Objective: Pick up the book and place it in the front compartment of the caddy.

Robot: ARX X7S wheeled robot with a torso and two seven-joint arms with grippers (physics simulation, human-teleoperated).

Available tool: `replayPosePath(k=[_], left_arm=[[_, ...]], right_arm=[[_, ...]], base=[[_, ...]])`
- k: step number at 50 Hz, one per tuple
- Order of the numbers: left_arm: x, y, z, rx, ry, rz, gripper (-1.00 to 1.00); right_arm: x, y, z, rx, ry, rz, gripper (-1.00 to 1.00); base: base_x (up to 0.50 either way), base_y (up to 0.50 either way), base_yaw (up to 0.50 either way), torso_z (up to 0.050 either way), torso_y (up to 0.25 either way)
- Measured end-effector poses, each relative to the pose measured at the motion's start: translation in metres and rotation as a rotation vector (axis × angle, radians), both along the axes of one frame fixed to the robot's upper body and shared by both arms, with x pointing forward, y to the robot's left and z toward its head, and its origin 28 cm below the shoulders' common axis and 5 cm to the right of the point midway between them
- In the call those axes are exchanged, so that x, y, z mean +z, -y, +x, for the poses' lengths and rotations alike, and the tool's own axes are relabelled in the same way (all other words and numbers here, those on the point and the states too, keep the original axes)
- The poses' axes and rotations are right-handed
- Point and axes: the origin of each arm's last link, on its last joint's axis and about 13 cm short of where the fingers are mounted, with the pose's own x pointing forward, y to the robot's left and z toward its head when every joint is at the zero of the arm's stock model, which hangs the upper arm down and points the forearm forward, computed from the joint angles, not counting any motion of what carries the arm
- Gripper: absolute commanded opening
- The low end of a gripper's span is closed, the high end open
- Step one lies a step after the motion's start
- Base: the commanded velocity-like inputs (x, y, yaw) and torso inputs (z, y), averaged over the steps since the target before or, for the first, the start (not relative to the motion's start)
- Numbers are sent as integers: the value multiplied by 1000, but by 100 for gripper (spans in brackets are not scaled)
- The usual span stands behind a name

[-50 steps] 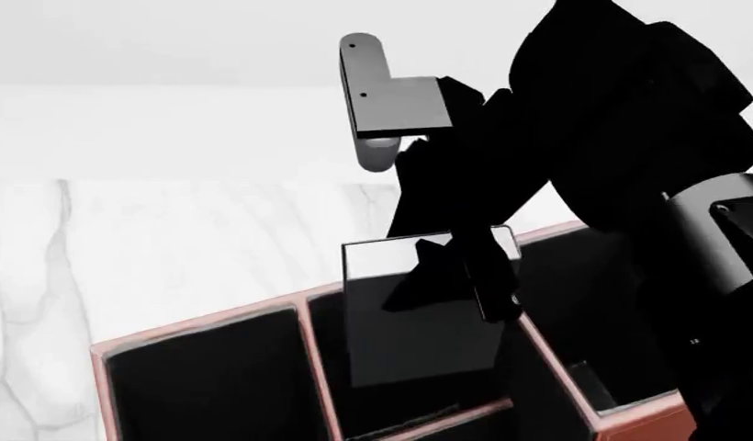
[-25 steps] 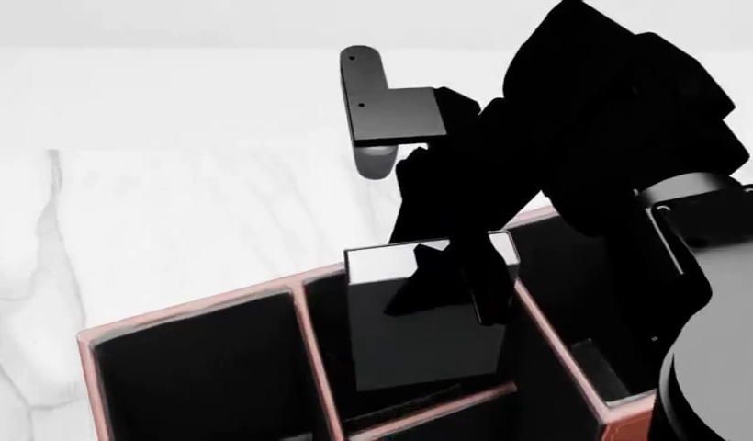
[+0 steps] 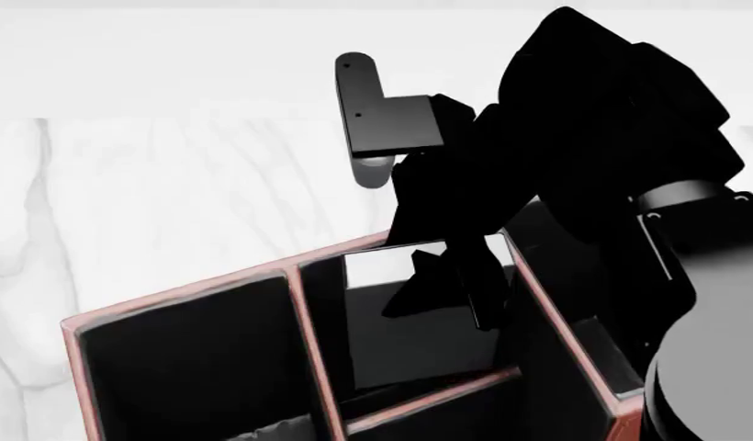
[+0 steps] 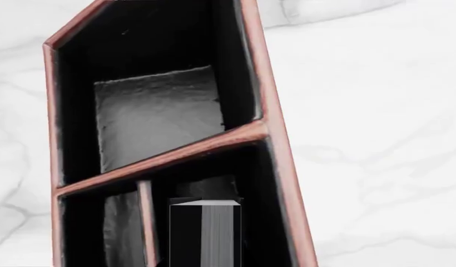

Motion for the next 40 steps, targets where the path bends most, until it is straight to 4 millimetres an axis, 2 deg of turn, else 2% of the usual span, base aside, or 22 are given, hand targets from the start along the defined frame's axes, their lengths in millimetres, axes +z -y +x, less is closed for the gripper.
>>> replayPosePath(k=[33, 40], left_arm=[[0, 0, 0, 3, 2, 6, 100], [0, 1, 0, 2, -1, 10, 100]], right_arm=[[-8, -3, 1, 68, 101, 3, -100], [-1, 0, 0, 82, 122, 45, -100]], base=[[0, 0, 0, 0, 0], [2, 0, 5, 0, -132]])
